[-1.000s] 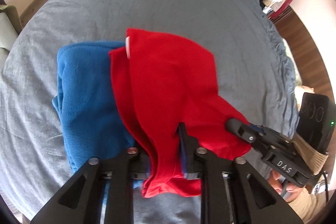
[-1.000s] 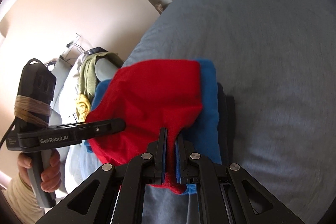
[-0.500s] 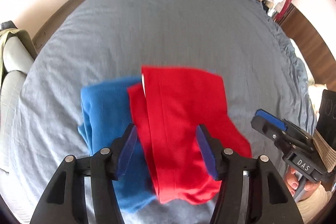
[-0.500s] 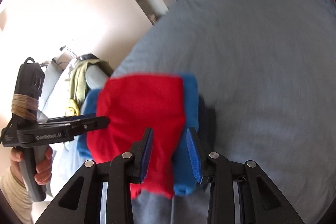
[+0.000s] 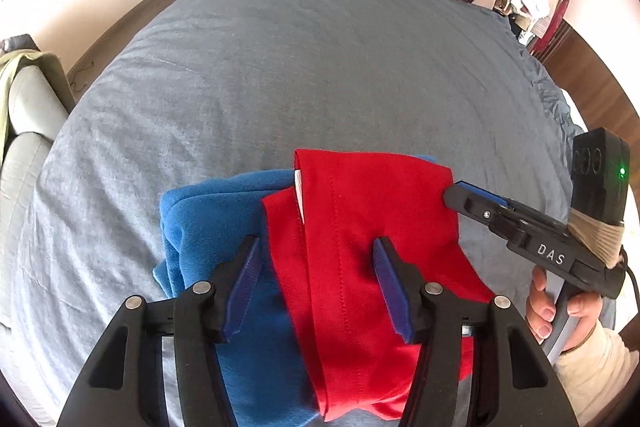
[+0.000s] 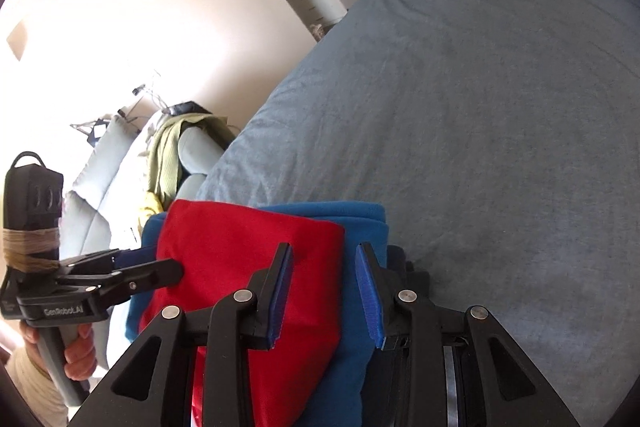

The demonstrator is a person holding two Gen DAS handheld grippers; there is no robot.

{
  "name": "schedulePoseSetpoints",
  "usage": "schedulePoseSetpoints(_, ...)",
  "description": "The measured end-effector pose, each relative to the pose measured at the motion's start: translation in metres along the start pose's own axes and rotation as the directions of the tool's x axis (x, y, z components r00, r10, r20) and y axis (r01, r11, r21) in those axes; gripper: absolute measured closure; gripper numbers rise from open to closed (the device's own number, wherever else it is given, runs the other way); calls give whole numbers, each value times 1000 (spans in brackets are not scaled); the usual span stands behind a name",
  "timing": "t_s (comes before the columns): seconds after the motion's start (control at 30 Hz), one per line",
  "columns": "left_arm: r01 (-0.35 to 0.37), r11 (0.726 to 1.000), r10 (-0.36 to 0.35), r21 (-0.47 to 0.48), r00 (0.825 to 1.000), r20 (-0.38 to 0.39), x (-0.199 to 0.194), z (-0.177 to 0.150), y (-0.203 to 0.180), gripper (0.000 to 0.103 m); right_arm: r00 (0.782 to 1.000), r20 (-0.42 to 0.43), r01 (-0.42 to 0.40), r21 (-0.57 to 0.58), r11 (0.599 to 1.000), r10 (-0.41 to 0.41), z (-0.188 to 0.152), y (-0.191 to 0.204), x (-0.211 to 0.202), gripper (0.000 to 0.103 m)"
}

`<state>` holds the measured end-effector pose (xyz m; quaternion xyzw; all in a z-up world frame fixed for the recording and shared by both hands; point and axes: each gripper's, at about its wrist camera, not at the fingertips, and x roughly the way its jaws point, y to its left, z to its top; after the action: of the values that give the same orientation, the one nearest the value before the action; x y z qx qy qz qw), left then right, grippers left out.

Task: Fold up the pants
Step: 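Open both grippers to release the shorts on the stack and withdraw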

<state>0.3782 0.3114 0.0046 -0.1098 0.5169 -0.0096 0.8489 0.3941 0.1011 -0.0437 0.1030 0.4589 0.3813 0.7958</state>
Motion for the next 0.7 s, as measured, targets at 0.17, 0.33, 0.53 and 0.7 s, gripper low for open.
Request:
schedulePoseSetpoints(0.17,12,1000,-12,8,1000,14,4,-7,9,48,1000,-14,-19,10,1000,19,-1,2,12,69)
schedulePoseSetpoints(0.33,27,1000,-27,-2,999,36,5,-14,16,48,999,-24,-38,-13,999,37,1,6,20,73)
schedulePoseSetpoints(0.53,50,999,-48,-13,996,79,1,-19,19,50,999,35,-16,-87,996,19,6,20,8,93)
schedulePoseSetpoints(0.7,29,999,-28,-14,994,101,0,-22,18,50,994,108,8,-169,986,11,22,37,-1,93)
